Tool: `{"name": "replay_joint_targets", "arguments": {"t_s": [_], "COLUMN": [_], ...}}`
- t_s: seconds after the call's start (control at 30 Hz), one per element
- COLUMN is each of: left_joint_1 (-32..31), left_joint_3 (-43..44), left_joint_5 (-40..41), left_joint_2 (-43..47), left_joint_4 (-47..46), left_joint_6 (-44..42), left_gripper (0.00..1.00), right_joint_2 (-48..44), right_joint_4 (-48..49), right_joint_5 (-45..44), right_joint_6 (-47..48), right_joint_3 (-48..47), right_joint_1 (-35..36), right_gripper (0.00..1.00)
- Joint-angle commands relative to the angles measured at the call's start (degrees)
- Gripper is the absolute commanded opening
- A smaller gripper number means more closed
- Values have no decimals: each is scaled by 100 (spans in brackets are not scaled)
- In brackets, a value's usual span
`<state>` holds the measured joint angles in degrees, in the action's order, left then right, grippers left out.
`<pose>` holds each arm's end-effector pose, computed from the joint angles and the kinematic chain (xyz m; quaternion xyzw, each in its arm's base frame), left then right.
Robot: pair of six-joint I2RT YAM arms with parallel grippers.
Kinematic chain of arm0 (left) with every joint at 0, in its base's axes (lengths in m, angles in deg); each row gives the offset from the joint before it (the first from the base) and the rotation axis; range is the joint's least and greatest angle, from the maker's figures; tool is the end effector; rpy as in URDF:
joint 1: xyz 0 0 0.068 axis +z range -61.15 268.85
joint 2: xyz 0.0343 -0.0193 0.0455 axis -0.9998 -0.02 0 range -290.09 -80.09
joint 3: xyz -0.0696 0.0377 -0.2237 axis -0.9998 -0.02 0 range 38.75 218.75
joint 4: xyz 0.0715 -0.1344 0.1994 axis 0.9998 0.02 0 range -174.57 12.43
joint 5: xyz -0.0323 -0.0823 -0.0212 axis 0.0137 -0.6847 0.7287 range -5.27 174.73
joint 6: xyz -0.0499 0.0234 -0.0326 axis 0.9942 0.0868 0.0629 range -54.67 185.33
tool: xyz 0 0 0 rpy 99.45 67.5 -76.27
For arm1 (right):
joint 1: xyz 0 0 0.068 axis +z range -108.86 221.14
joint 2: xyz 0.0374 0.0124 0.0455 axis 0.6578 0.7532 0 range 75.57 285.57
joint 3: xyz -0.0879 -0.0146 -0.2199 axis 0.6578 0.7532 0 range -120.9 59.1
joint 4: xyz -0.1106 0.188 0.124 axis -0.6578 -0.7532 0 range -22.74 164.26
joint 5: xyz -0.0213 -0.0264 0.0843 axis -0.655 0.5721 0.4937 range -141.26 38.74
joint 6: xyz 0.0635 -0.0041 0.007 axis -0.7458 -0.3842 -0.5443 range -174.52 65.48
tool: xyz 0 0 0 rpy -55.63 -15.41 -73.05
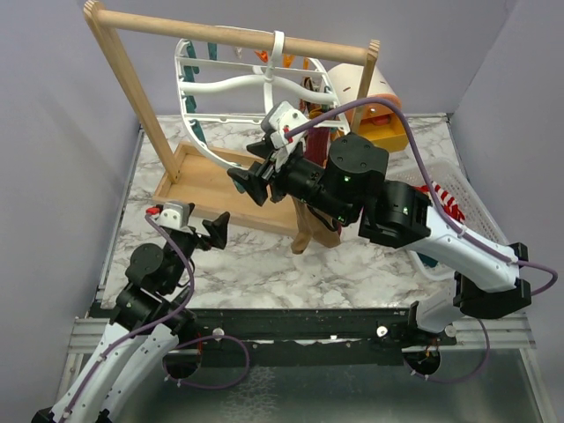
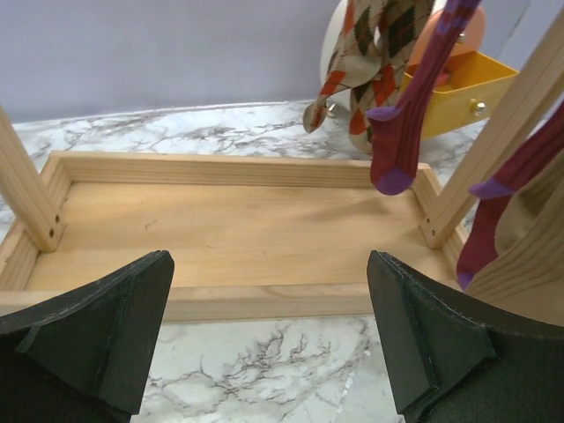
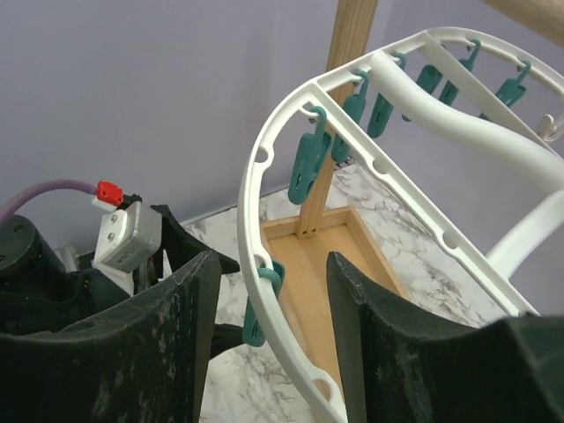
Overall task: Clip the socks to the hanger
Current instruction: Clamp the sock onto the hanger, then rotate the hanger at the clothesline.
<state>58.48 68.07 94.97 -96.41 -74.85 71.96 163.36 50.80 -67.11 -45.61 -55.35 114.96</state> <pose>0.1242 -0.0627 0.2954 0.0772 0.6825 -0.1717 0.7062 0.1006 0.2985 0.5057 -0.3745 0.5769 0.3063 0.6581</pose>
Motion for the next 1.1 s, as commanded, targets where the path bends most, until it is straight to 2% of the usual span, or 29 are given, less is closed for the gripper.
{"name": "replay_joint_targets", "arguments": {"t_s": [0.0, 0.33, 0.7, 0.8, 0.97, 1.07], "left_joint_1": [31, 31, 31, 31, 31, 31], "left_joint_3": [56, 86, 124, 123, 124, 144], "left_joint_5": [610, 539, 571, 575, 598, 635], "left_joint_2": [-100, -335, -625, -676, -698, -698], "left_joint_4": [240, 316, 330, 318, 335, 384], "left_joint_6": [136, 195, 150, 128, 134, 166], "left_gripper": [99, 99, 99, 99, 99, 99], "right_joint_2": [-55, -390, -1552, -1835, -2207, -2478], "right_joint_4": [-242, -402, -575, -678, -824, -802], "right_joint_5": [293, -500, -1285, -1357, -1360, -1348], "right_joint_6": [299, 452, 235, 125, -110, -200], "right_joint_3": [58, 691, 1895, 2102, 2209, 2297], "right_joint_1": [29, 30, 33, 27, 33, 32], "right_gripper": [55, 36, 35, 40, 58, 63]}}
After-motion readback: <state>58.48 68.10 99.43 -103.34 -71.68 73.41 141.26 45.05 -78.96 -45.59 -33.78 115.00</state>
